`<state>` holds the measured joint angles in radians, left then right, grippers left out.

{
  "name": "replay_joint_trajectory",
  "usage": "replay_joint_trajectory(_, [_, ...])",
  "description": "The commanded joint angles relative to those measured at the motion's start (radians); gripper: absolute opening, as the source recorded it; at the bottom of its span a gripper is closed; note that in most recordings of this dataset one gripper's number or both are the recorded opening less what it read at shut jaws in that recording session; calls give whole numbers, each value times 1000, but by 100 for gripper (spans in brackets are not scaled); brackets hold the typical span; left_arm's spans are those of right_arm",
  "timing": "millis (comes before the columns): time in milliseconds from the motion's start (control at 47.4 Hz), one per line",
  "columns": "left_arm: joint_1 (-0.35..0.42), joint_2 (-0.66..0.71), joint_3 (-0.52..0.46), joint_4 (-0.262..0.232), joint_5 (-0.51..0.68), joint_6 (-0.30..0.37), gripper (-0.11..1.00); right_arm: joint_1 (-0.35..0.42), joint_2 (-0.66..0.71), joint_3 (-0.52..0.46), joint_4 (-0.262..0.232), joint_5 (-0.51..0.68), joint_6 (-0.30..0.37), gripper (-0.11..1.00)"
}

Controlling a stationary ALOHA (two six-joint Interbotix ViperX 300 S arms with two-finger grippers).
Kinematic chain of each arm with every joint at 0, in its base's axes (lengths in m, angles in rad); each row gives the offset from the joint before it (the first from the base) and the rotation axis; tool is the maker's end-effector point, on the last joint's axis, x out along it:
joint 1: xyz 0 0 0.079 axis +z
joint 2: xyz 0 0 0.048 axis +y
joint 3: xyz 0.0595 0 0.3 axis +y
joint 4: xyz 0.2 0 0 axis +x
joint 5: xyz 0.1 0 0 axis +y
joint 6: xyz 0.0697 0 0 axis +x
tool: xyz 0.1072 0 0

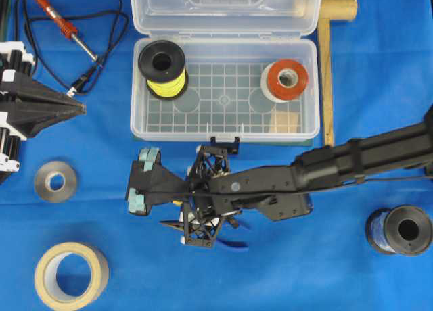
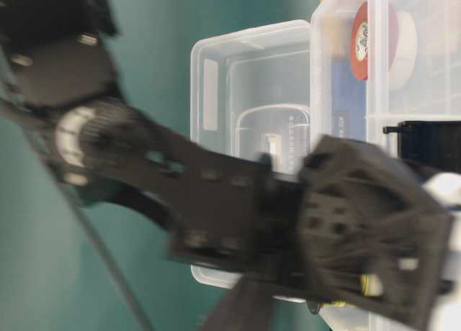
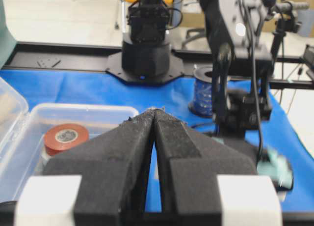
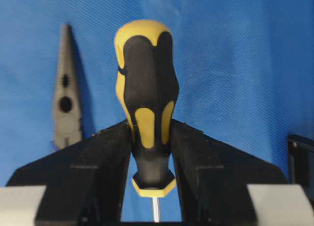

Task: Pick the screwdriver from the toolbox among several items.
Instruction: 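Carry the screwdriver out of the toolbox toward the blue pliers, then lower the screwdriver above the pliers and open the right gripper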

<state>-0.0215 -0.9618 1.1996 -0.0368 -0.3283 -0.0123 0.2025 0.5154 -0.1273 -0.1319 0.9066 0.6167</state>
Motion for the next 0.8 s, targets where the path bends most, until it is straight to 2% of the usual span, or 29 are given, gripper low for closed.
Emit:
replay_joint_trajectory(0, [0,5,-11,-2,-11,0,0,2,-5,-26,0,-17,0,26])
replay_joint_trajectory(84, [0,5,-11,-2,-11,0,0,2,9,-26,9,-34,0,26])
replay_joint_trajectory(232, [0,5,-11,-2,-8,0,0,2,15,-17,57,-63,-14,26])
replay_joint_trajectory(422, [0,3,-9,-2,-8,0,0,-2,11,-12,55,-58,-6,27])
replay_joint_trajectory(569, [0,5,-11,-2,-5,-2,0,-8,-34,-3,35,-21,-5,68])
replay_joint_trajectory(633, [0,5,-9,-2,-5,-3,0,-9,-71,8,20,8,-3,81])
replay_joint_trajectory(780, [0,5,-11,-2,-3,-26,0,-8,-209,74,-54,40,5,74])
